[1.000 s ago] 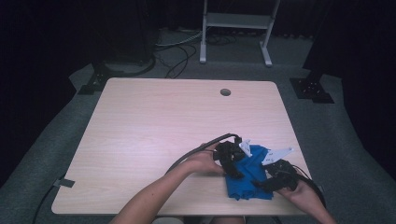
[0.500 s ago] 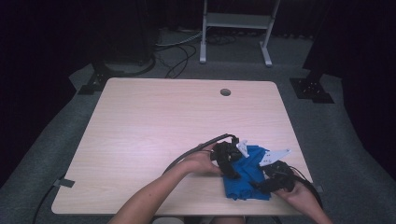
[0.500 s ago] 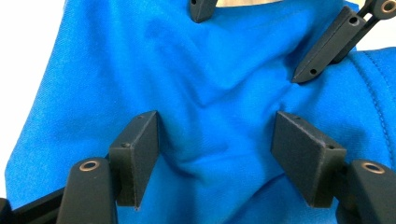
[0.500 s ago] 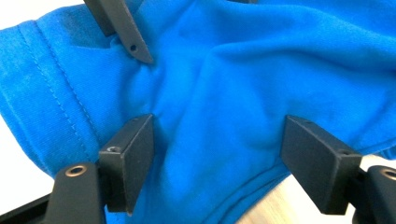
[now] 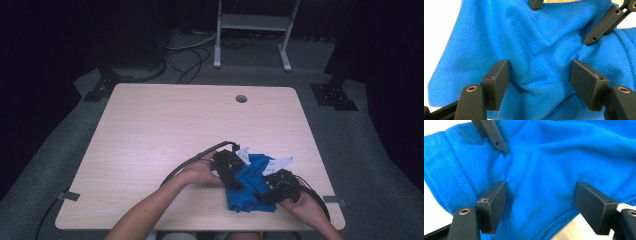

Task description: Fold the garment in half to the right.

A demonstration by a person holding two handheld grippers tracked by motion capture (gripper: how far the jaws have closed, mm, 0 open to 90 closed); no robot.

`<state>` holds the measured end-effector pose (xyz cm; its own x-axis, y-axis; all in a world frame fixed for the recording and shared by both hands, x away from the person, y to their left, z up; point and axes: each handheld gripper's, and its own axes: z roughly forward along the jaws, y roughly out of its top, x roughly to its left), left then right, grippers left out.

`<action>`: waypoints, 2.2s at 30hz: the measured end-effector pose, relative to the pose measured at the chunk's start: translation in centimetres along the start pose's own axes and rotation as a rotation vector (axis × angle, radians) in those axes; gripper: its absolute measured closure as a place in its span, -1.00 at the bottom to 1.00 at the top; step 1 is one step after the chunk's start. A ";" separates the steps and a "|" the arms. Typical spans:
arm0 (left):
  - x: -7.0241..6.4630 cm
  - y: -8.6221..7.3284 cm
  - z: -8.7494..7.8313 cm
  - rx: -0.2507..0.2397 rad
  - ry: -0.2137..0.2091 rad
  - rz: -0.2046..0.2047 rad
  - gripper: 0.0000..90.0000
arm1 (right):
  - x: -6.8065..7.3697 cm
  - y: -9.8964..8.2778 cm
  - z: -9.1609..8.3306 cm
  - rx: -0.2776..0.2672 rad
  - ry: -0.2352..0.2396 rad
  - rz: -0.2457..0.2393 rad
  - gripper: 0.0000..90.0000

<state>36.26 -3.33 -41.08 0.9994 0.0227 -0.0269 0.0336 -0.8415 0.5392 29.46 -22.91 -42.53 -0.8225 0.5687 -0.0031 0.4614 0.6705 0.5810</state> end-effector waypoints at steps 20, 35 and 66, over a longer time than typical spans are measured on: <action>0.7 -3.5 -2.4 0.013 0.038 -0.049 -0.30 | 1.6 3.1 2.3 -0.013 0.006 -0.016 -0.43; 0.7 -4.4 -2.9 0.015 0.042 -0.065 -0.30 | 2.2 4.1 2.9 -0.010 0.011 -0.018 -0.44; 0.9 -4.6 -5.9 -0.075 0.083 -0.126 -0.54 | 1.7 4.5 0.7 -0.043 0.015 -0.018 -0.73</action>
<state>37.07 3.72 -38.65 0.9845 0.1726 -0.0307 0.1565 -0.7864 0.5976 30.34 -18.56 -40.54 -0.8355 0.5494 -0.0019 0.4320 0.6590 0.6157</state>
